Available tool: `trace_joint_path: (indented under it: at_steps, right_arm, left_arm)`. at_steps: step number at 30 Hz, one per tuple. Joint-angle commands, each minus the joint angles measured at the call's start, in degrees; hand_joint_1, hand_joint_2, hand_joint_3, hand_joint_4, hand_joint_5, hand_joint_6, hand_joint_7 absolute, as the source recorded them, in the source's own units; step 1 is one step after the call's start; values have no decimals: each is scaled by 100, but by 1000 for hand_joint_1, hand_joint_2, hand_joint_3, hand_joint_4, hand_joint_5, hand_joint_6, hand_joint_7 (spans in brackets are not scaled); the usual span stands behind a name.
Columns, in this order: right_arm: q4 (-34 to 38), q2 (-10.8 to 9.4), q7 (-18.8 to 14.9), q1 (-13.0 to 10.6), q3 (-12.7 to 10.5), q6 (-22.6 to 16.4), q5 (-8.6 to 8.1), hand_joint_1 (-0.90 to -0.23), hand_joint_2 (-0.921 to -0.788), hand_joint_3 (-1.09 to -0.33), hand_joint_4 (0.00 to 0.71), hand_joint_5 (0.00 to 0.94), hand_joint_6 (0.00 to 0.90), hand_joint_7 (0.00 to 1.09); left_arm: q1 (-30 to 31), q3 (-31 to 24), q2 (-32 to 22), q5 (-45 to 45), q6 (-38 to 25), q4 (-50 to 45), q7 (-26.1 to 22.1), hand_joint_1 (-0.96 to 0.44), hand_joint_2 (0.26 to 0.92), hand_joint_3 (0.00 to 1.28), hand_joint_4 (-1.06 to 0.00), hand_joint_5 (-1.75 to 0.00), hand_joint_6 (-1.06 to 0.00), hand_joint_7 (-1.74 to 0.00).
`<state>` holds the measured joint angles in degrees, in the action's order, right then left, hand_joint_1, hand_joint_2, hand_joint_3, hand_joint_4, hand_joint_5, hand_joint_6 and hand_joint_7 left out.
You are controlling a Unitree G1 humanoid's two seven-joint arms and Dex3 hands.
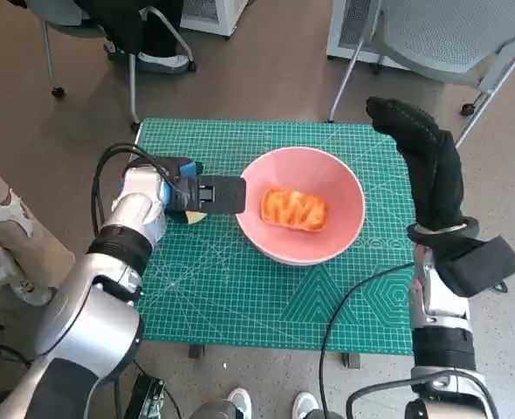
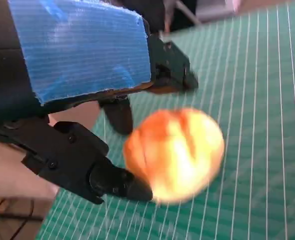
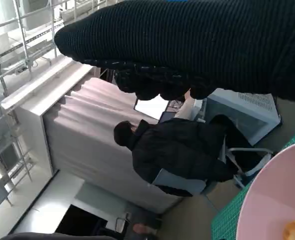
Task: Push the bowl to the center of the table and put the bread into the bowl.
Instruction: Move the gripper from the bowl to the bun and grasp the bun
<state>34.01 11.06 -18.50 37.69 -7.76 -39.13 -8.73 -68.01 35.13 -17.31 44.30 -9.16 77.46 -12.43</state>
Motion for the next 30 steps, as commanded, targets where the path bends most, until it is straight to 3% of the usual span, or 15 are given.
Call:
trace_joint_path:
  at_steps: [1, 4, 8, 15, 19, 25, 30]
  right_arm:
    - [70, 47, -44, -127, 1, 7, 4, -708, -921, -837, 144, 0, -1, 436]
    - [79, 38, -45, -119, 6, 11, 3, -708, -921, -837, 144, 0, -1, 435]
    - [88, 24, -53, -107, 16, 20, 0, -708, -921, -838, 143, 0, -1, 433]
    - [85, 25, -56, -90, 20, 59, -4, -708, -921, -839, 143, 0, -1, 431]
    - [108, 27, -81, -81, 13, 77, -34, -708, -921, -839, 143, 0, -1, 430]
    - [96, 16, -111, -73, 12, 120, -69, -711, -921, -838, 143, 0, -1, 430]
    - [75, 10, -132, -76, 3, 160, -91, -714, -921, -838, 142, 0, -1, 430]
  left_arm:
    - [163, 73, 33, 65, 30, -57, 311, 390, 651, 524, -726, -1265, -552, -525]
    - [181, 115, 11, 107, 89, -52, 385, 391, 674, 502, -713, -1275, -534, -422]
    - [174, 140, -8, 118, 131, -27, 354, 394, 651, 557, -701, -1304, -546, -302]
    - [178, 115, -34, 67, 151, -18, 330, 395, 645, 571, -698, -1311, -610, -274]
    - [181, 107, -42, 59, 154, -14, 326, 388, 709, 444, -708, -1267, -659, -340]
    - [175, 75, -39, 26, 131, -11, 295, 380, 816, 237, -720, -1216, -643, -431]
    - [182, 62, -36, 15, 126, 1, 292, 378, 852, 166, -726, -1201, -608, -451]
